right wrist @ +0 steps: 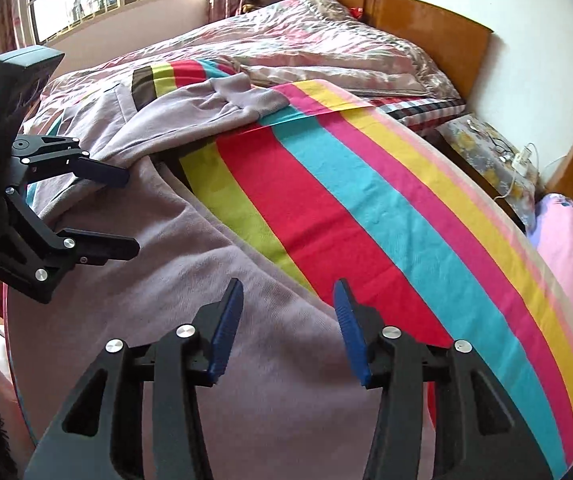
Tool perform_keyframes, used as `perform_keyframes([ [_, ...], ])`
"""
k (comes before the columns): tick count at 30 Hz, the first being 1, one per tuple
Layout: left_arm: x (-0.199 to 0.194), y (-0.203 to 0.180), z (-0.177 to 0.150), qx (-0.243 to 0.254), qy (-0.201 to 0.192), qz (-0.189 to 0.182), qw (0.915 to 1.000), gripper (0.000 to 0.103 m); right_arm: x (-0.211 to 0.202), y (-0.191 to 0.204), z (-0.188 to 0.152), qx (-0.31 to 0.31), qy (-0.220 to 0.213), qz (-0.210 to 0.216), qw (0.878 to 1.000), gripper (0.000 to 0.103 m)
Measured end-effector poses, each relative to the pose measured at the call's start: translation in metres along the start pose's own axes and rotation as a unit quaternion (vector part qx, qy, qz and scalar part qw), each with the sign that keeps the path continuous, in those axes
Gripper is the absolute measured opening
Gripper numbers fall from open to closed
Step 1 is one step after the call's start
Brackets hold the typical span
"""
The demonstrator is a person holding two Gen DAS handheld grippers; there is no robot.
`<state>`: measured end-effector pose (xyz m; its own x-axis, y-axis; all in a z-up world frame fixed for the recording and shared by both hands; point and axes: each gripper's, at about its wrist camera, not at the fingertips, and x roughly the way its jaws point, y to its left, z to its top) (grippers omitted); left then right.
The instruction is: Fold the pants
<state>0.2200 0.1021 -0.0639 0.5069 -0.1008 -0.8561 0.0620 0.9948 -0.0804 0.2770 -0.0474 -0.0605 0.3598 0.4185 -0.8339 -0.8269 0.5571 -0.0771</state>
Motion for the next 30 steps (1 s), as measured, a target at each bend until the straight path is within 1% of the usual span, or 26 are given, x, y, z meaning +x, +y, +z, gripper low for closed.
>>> perform_keyframes([
  [1,0.003,0.003,0.000,-0.001,0.006,0.001,1.0000,0.085,0.007,0.001,0.004,-0.005,0.005,0.008,1.000,0.038],
  [4,0.011,0.005,-0.001,0.004,0.012,0.007,0.9999,0.086,0.020,0.008,0.009,-0.029,0.008,0.037,0.999,0.038],
  [5,0.013,0.004,-0.002,0.006,0.013,0.011,0.9998,0.086,0.026,0.011,0.008,-0.040,0.014,0.024,0.999,0.038],
  [6,0.016,0.003,-0.002,0.007,0.014,0.014,0.9998,0.087,0.032,0.011,0.006,-0.048,0.018,-0.004,0.999,0.040],
  [7,0.018,0.003,-0.001,0.009,0.013,0.016,0.9998,0.088,0.031,0.007,0.008,-0.036,0.005,-0.006,0.999,0.042],
  [8,0.018,0.002,-0.001,0.010,0.011,0.017,0.9998,0.089,0.029,0.001,0.009,-0.018,-0.003,-0.024,1.000,0.042],
  [10,0.019,0.002,-0.001,0.010,0.008,0.016,0.9998,0.090,0.024,-0.006,0.009,0.003,-0.013,-0.089,0.996,0.042],
  [11,0.019,0.002,-0.001,0.009,0.007,0.015,0.9998,0.090,0.017,-0.006,0.009,0.015,-0.020,-0.093,0.995,0.042],
  [12,0.017,0.002,-0.001,0.008,0.006,0.014,0.9999,0.090,0.007,-0.003,0.007,0.025,-0.031,-0.075,0.996,0.042],
  [14,0.015,0.004,-0.002,0.006,0.003,0.009,0.9999,0.090,-0.007,0.014,0.003,0.024,-0.044,-0.020,0.999,0.043],
  [15,0.015,0.004,-0.002,0.005,0.002,0.007,1.0000,0.090,-0.011,0.027,-0.002,0.011,-0.040,-0.004,0.999,0.043],
  [17,0.013,0.005,-0.004,0.005,0.000,0.006,1.0000,0.090,-0.010,0.048,-0.012,-0.010,-0.016,0.016,1.000,0.043],
  [18,0.013,0.004,-0.005,0.005,-0.002,0.006,1.0000,0.090,-0.006,0.053,-0.018,-0.015,0.000,0.019,1.000,0.042],
  [19,0.012,0.004,-0.005,0.006,-0.003,0.006,1.0000,0.090,0.001,0.055,-0.023,-0.018,0.016,0.012,1.000,0.042],
  [20,0.011,0.003,-0.005,0.006,-0.005,0.006,1.0000,0.090,0.007,0.053,-0.028,-0.015,0.031,-0.008,0.999,0.046],
  [21,0.010,0.003,-0.006,0.005,-0.006,0.006,0.9999,0.090,0.008,0.046,-0.029,0.005,0.024,-0.011,1.000,0.051],
  [22,0.007,0.003,-0.007,0.004,-0.009,0.005,0.9999,0.090,0.006,0.036,-0.030,0.036,0.016,-0.021,0.999,0.052],
  [24,0.000,0.003,-0.009,0.004,-0.015,0.001,0.9999,0.090,0.003,0.018,-0.031,0.092,0.017,-0.068,0.993,0.052],
  [25,-0.004,0.004,-0.010,0.003,-0.019,0.000,0.9998,0.090,-0.001,0.014,-0.031,0.112,0.009,-0.070,0.991,0.054],
  [27,-0.012,0.009,-0.013,0.000,-0.028,0.002,0.9996,0.091,-0.011,0.016,-0.030,0.136,-0.010,-0.053,0.989,0.057],
  [28,-0.016,0.011,-0.015,-0.001,-0.033,0.005,0.9994,0.092,-0.013,0.022,-0.030,0.134,-0.013,-0.042,0.990,0.059],
  [30,-0.023,0.016,-0.017,-0.006,-0.040,-0.002,0.9992,0.092,-0.010,0.038,-0.032,0.118,-0.005,-0.022,0.993,0.065],
])
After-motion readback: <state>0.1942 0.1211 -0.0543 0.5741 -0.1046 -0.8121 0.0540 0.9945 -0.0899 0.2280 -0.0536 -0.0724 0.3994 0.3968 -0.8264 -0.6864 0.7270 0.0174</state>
